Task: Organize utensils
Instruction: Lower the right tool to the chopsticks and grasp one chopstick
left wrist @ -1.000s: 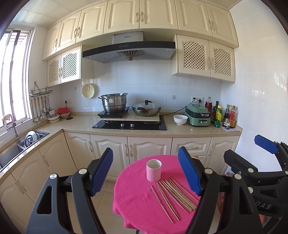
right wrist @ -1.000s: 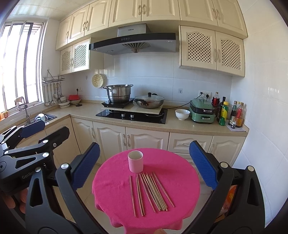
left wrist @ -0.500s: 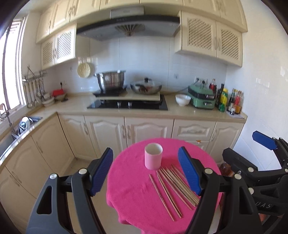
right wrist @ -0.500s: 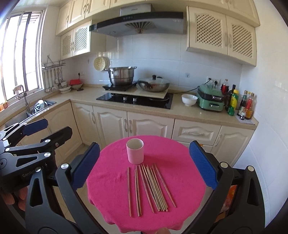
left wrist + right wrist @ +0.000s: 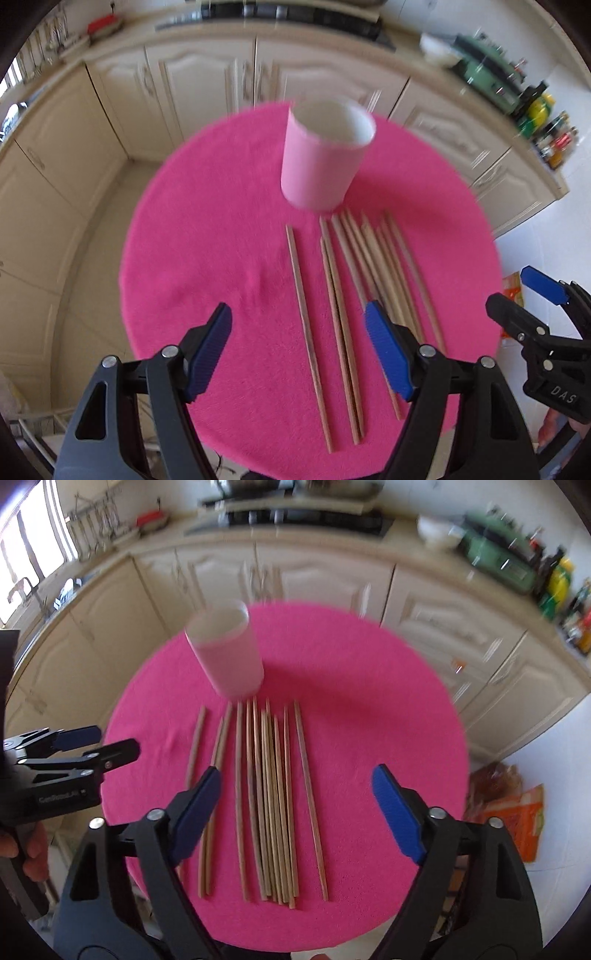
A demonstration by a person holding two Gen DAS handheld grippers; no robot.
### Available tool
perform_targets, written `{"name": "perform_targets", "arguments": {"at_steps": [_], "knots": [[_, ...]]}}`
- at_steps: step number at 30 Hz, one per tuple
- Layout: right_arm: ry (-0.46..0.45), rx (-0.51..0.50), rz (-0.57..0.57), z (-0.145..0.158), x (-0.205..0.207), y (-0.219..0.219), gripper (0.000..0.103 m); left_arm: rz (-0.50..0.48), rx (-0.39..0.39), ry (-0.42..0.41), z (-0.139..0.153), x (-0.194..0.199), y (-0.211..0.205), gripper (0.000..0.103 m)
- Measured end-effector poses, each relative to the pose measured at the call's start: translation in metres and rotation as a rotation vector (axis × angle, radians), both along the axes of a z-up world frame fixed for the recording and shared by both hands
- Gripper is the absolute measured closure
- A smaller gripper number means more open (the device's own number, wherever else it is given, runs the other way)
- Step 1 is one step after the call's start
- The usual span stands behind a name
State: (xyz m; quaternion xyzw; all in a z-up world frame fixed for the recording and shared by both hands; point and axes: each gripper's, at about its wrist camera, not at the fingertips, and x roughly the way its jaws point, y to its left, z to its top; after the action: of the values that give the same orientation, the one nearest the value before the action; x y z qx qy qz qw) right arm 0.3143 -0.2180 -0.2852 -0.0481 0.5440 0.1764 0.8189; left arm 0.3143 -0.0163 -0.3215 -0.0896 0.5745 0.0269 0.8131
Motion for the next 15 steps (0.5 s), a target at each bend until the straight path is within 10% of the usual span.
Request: {"name": "perform_targets", "arguments": {"at_steps": [6,15], "knots": [[0.183,-0.032,0.093,-0.060,0.035,0.001,0.066,-0.001,0.055,0.192,-0.068,0.023,-0.013,0.046],[0.270,-0.110,0.203,-0.096,0.062,0.024,0.078,0.005,0.078,0.255,-0.105,0.040,-0.015,0.054]]}}
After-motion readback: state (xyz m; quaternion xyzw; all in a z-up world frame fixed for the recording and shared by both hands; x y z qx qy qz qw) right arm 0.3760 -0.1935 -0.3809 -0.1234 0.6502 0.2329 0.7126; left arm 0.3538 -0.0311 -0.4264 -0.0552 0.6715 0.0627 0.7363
